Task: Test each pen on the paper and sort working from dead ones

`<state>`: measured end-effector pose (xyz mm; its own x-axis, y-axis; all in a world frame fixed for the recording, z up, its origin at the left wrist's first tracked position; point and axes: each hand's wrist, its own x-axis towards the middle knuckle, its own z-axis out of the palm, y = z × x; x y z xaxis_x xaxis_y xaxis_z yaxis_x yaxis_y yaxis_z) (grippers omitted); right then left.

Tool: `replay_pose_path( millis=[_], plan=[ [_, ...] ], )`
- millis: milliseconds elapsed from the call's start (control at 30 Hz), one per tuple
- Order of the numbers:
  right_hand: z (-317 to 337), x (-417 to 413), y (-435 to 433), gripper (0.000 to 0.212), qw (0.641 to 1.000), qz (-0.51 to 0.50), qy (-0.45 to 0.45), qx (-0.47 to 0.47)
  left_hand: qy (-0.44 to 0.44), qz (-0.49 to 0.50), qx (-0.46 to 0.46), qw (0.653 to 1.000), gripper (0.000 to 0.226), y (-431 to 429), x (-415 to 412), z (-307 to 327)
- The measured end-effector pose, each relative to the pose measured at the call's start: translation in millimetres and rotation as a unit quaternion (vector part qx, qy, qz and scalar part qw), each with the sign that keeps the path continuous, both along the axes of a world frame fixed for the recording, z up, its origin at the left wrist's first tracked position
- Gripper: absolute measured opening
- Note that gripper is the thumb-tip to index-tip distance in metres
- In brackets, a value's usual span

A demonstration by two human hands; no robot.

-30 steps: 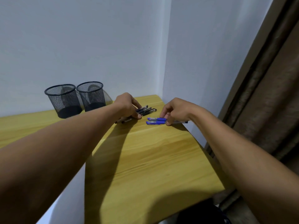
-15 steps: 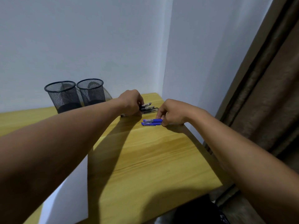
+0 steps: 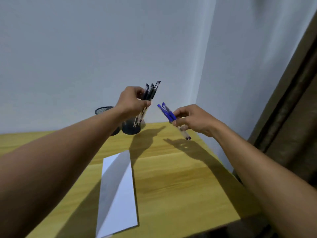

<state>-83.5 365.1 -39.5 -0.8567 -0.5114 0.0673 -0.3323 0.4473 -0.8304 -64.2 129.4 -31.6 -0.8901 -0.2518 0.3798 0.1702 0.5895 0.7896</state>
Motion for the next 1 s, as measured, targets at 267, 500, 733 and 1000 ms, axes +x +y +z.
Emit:
replay_pose_path(
  millis=[267, 500, 733, 1000],
  plan=[
    [30.4, -1.8, -92.5, 0.019, 0.983, -0.033, 0.012, -0.181, 0.097, 0.11, 0.111, 0.983, 0.024, -70.4, 28.8, 34.7],
    [29.9, -35.5, -160.2, 0.015, 0.971, -0.101, 0.076, -0.201, 0.164, 0.211, 0.118, 0.956, 0.031, -105.9, 19.1, 35.5],
    [-4.9, -61.8, -192.7, 0.016, 0.975, -0.149, 0.106, -0.13, 0.086, 0.244, 0.104, 0.96, 0.021, -119.0, -3.5, 2.7],
    [-19.7, -74.3, -195.8, 0.035, 0.982, -0.148, 0.098, -0.068, 0.007, 0.237, 0.111, 0.965, 0.021, -124.1, -15.8, -20.0]
  ],
)
